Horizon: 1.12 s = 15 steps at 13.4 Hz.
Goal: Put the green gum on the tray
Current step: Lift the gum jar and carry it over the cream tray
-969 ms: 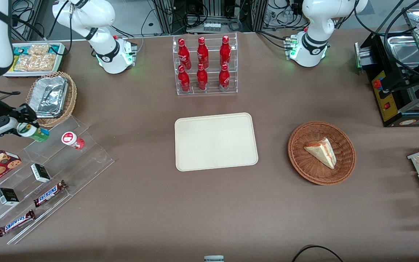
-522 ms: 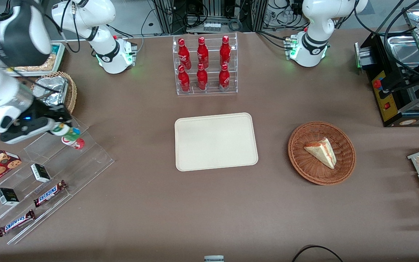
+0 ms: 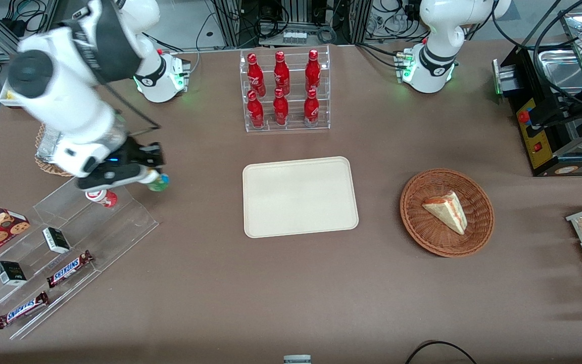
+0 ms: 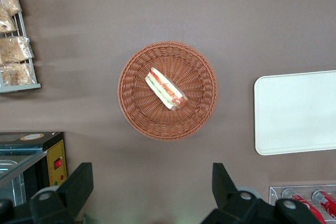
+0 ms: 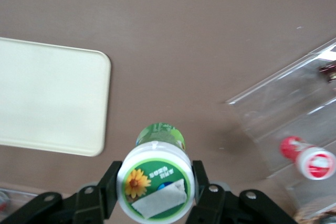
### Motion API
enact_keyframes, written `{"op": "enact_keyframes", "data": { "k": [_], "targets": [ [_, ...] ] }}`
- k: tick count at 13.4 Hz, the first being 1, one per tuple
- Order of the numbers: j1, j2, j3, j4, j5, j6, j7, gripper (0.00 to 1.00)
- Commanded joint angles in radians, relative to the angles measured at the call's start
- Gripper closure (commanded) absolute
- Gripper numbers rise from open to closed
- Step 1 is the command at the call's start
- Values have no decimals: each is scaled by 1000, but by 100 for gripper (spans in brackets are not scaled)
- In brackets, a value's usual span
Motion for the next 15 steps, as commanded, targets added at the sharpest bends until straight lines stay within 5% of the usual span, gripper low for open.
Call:
{"op": "enact_keyframes", "data": {
  "k": [1,7,15],
  "targets": [
    [84,142,-12,157,11,-28,155,100],
    [255,366,-12,321,8,12,454,100],
    [399,567,-14,331,40,269,635,100]
  ]
}}
